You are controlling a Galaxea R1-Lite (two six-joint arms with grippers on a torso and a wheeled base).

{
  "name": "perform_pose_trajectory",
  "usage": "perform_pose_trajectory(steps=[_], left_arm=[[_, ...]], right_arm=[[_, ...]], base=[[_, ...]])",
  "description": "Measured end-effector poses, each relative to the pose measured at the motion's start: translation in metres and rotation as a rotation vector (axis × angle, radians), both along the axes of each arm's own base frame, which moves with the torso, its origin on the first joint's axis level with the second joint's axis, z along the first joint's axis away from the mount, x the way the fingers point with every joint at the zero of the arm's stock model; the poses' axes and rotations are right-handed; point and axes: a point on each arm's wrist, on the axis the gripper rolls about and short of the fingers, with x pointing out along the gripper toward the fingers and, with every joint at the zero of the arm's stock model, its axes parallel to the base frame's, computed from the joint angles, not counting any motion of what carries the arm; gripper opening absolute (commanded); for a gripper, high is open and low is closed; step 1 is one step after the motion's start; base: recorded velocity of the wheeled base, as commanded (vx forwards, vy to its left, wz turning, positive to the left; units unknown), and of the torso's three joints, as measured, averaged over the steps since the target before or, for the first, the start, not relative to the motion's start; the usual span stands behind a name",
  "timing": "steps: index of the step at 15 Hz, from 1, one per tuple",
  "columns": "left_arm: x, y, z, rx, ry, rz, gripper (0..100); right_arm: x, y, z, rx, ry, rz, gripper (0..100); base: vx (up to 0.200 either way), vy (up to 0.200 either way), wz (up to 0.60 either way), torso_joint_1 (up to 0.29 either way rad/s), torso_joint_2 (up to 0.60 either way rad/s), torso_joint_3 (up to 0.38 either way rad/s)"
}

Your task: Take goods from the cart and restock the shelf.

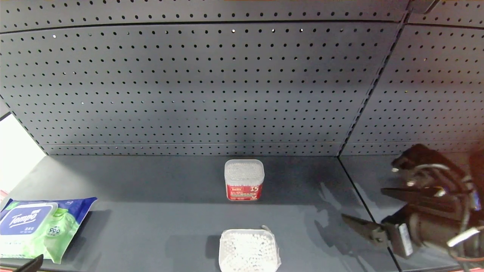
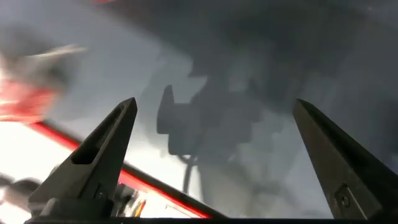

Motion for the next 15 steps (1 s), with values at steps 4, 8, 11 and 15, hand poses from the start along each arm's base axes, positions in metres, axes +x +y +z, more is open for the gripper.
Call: perform_pose_trajectory(steps=[4,8,11,15], left_arm=[[-0.022,0.006,-0.017,-0.033,0.133,0.055,100],[-0.054,0.013,-0.035,-0.129,0.184,0.172,100],[-0.070,0.012,-0.060,-0.148,0.144,0.273,100],[-0.076,0.009,-0.091,-0.182,-0.134,0.091,100]], right_arm=[[-0.061,-0.078,0.017,-0.001,-0.055,-0.296,100],[-0.155,-0.108,0.008,-0.018,-0.054,-0.612,100],[-0.193,-0.103,-0.026,-0.013,-0.102,-0.730,100],[-0.181,-0.100,-0.059,0.068,-0.310,-0.636,100]], base=[[0.000,0.000,0.00,0.000,0.00,0.000],[0.000,0.000,0.00,0.000,0.00,0.000],[0.000,0.000,0.00,0.000,0.00,0.000],[0.000,0.000,0.00,0.000,0.00,0.000]])
